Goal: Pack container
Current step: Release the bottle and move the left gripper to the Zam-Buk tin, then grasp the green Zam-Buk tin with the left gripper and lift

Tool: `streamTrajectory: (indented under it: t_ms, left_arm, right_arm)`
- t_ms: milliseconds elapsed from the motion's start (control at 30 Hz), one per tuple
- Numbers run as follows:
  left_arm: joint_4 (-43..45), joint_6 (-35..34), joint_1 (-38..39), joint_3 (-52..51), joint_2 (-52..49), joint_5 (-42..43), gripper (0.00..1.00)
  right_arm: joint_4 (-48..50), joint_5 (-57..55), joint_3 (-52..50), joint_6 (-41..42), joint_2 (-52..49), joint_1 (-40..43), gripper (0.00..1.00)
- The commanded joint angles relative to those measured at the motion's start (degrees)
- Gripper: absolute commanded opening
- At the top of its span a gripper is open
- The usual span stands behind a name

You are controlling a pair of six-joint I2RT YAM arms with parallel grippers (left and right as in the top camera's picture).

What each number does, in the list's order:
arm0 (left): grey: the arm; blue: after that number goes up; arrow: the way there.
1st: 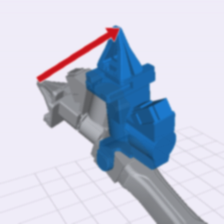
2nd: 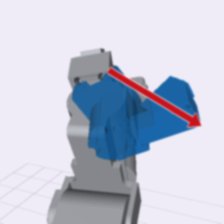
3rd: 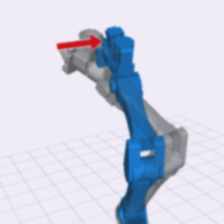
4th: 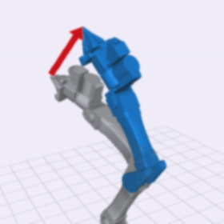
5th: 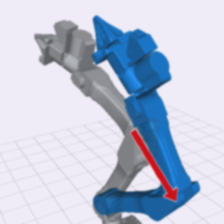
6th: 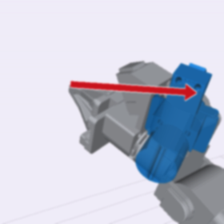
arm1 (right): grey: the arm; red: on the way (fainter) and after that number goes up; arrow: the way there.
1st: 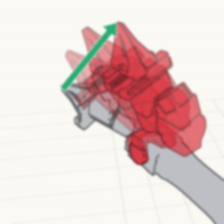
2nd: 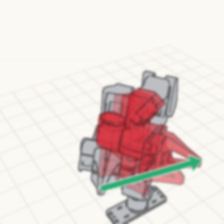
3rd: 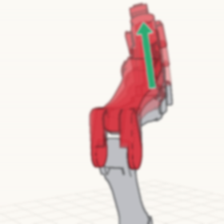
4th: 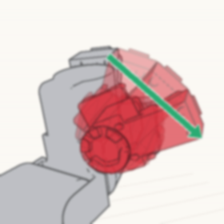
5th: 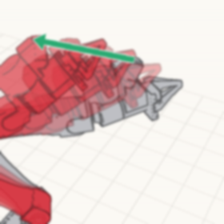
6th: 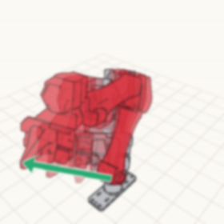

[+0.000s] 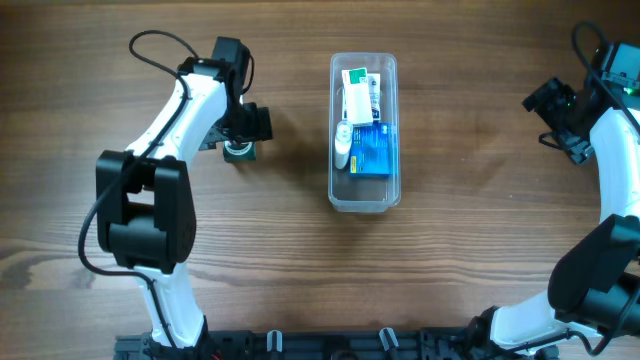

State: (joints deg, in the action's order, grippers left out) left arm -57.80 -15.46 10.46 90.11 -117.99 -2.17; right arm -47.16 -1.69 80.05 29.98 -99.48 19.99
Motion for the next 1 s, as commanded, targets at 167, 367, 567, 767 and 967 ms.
streamTrajectory:
  t_ms: [167,367,567,767,967]
  left_arm:
    - [2.0,6.5,-3.6,-0.3,-3.6,3.0,1.0]
    - [3.4,6.5,-2.7,-0.3,-3.9,3.0,1.0]
    - [3.6,4.3,-2.4,-0.3,-4.0,3.0,1.0]
    - [3.4,4.3,-2.2,-0.3,-4.3,2.8,0.99]
    - [3.4,4.3,-1.9,-0.7,-4.9,2.8,0.99]
  right_arm:
    - [0.0,0.1,0.1,0.2,-0.5,0.1,1.0]
    - [0.0,0.1,0.1,0.2,-0.5,0.1,1.0]
    - [0.0,0.1,0.1,0.2,-0.5,0.1,1.0]
    - [0.0,0.1,0.1,0.2,-0.5,0.1,1.0]
    - [0.0,0.1,0.1,0.2,-0.5,0.1,1.0]
